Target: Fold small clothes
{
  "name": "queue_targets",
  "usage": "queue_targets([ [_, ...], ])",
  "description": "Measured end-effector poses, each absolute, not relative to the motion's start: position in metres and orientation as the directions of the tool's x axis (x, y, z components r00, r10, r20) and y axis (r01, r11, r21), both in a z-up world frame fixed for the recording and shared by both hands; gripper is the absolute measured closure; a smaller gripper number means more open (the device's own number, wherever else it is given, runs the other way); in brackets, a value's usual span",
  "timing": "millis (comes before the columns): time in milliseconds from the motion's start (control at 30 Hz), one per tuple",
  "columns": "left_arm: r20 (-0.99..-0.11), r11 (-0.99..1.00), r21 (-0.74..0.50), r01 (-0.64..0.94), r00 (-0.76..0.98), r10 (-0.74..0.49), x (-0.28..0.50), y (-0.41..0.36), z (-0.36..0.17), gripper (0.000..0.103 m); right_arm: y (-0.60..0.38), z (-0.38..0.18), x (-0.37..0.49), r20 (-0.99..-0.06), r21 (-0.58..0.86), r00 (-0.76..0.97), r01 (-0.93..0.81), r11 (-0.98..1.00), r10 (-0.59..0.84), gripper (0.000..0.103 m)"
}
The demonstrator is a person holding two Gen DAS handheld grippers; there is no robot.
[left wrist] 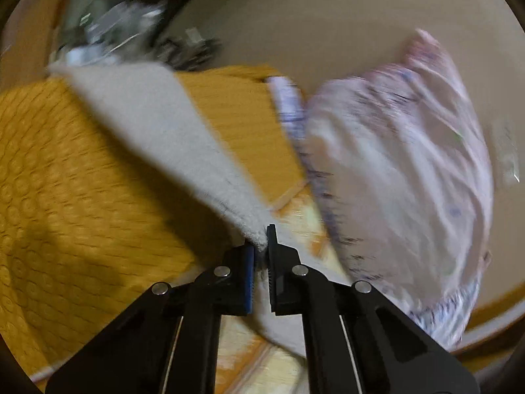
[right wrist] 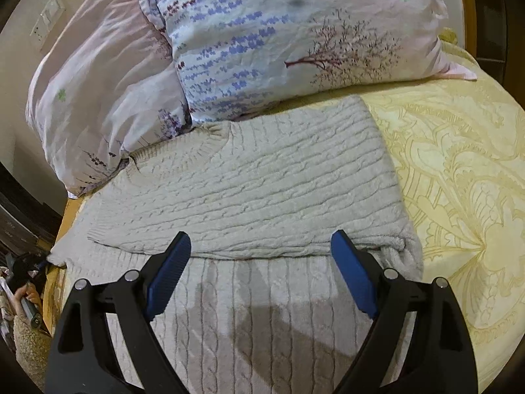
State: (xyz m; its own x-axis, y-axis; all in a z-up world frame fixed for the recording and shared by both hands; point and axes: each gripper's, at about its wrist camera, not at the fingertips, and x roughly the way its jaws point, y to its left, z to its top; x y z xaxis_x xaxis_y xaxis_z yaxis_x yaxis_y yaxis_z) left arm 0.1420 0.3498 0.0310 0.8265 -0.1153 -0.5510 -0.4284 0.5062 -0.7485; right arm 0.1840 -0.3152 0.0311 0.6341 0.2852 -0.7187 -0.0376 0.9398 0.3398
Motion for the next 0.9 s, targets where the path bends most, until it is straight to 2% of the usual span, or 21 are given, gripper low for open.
queue_targets([
  [267,-0.358,0.607,-0.790,-0.090,0.870,-0.337,0.179,0.249,0.094,0.098,-0.317,0.047,0.176,-0.682,0.345,0.668,-0.063,0.936,0.296,0.016],
  [367,-0.334,0.644,-0.764,0.041,0.829,-0.449,0.193,0.187,0.106,0.098,-0.319,0.048,0.173,-0.677,0.345,0.674,-0.063,0.937,0.295,0.016],
  [467,-0.392,0.703,-0.699,0.133,0.750,-0.532,0.208,0.119,0.098,0.097,-0.321,0.046,0.170,-0.681,0.335,0.675,-0.058,0.940,0.284,0.016],
  [633,-0.600,0.787,-0.594,0.168,0.559,-0.572,0.221,0.028,0.045,0.097,-0.323,0.044,0.169,-0.693,0.319,0.668,-0.055,0.946,0.272,0.016],
  [700,-0.635,0.806,-0.567,0.169,0.534,-0.559,0.220,0.017,0.033,0.097,-0.320,0.047,0.169,-0.696,0.302,0.666,-0.066,0.951,0.268,0.016],
  [800,-0.641,0.806,-0.564,0.180,0.521,-0.564,0.213,0.023,0.035,0.095,-0.309,0.055,0.172,-0.694,0.279,0.663,-0.111,0.954,0.280,0.016],
  [867,-0.629,0.795,-0.574,0.196,0.517,-0.581,0.204,0.032,0.041,0.085,-0.293,0.064,0.176,-0.685,0.260,0.664,-0.162,0.952,0.300,0.016],
  [900,-0.618,0.792,-0.577,0.202,0.527,-0.584,0.197,0.040,0.044,0.073,-0.285,0.068,0.178,-0.678,0.251,0.664,-0.193,0.949,0.314,0.019],
])
